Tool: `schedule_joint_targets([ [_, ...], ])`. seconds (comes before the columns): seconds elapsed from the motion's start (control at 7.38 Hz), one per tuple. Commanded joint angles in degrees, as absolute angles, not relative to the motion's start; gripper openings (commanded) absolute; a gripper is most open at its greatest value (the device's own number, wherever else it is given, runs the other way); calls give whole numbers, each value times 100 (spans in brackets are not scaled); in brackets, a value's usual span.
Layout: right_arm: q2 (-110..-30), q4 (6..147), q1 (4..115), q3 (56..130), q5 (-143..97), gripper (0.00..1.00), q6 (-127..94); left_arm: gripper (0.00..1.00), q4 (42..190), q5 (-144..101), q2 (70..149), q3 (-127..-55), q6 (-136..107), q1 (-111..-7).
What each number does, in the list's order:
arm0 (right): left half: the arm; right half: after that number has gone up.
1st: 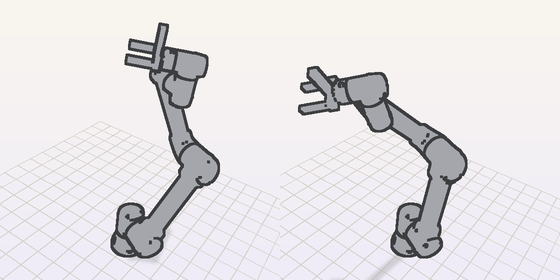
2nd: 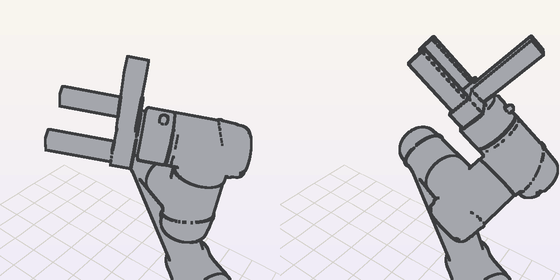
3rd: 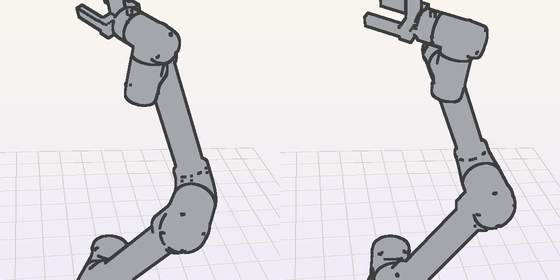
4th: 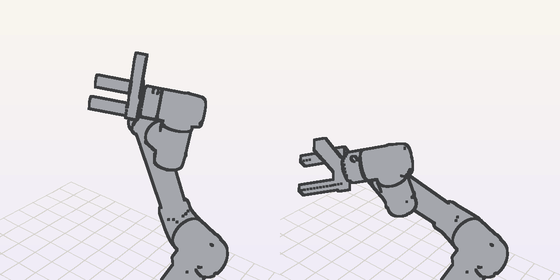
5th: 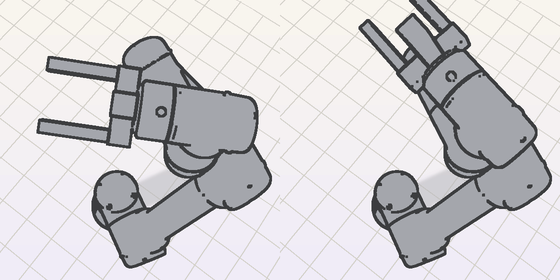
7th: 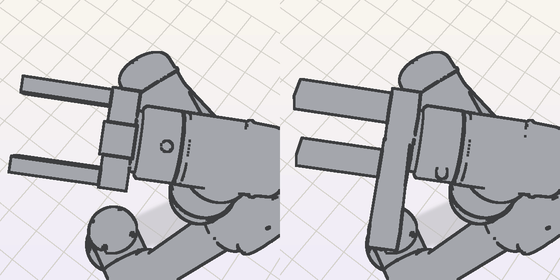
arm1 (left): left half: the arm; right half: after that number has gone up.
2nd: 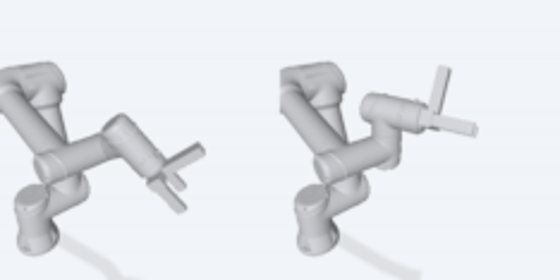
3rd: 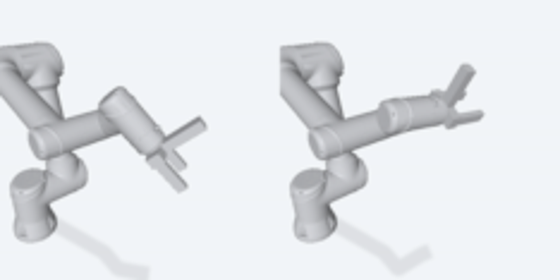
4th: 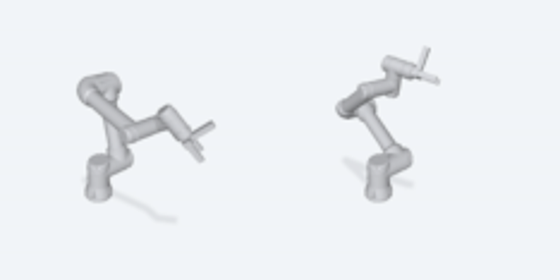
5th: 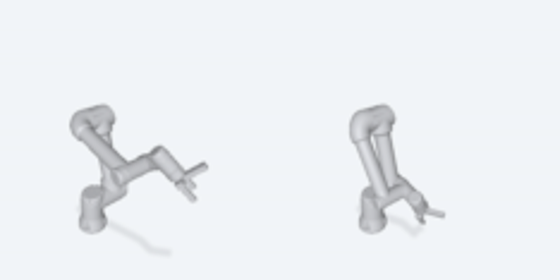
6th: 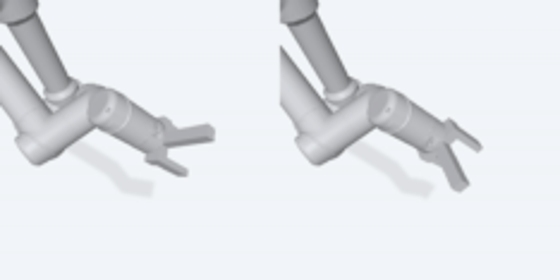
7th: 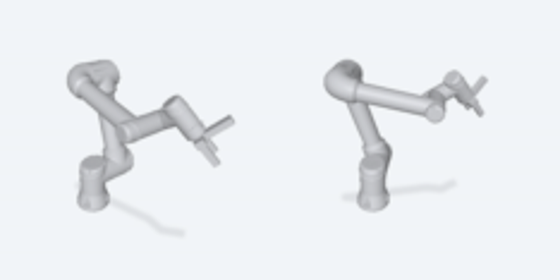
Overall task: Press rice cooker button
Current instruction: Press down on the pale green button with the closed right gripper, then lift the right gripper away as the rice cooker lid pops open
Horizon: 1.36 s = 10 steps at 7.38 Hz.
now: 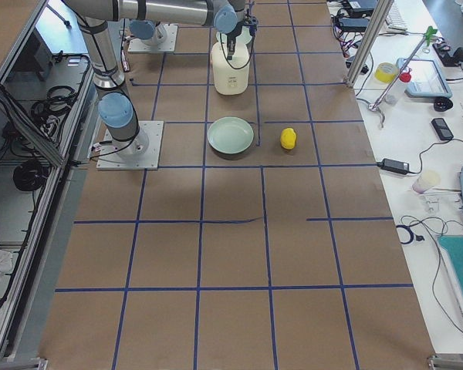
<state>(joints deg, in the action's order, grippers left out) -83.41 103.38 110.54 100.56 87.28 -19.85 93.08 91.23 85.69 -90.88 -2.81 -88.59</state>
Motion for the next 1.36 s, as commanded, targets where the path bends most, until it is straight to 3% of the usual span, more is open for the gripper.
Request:
schedule_joint_targets([
  [0.0, -8315, 10519, 11057, 10142, 8728, 0, -1977, 100, 9308, 9123, 8569, -9088, -281, -8859],
  [0.41, -8314, 10626, 11057, 10143, 8771, 0, -1943, 100, 9308, 9123, 8569, -9088, -281, -8859],
  [0.54, -8367, 10600, 11048, 10099, 8841, 33, -1968, 100, 9308, 9123, 8569, -9088, -281, -8859],
  [0.68, -8385, 10539, 11039, 9925, 8920, 98, -1960, 100, 9308, 9123, 8569, -9088, -281, -8859],
  [0.95, -8376, 10390, 10812, 9398, 9175, 100, -1575, 100, 9308, 9123, 8569, -9088, -281, -8859],
  [1.22, -8402, 9331, 10251, 8617, 9281, 100, -937, 100, 9308, 9123, 8569, -9088, -281, -8859],
])
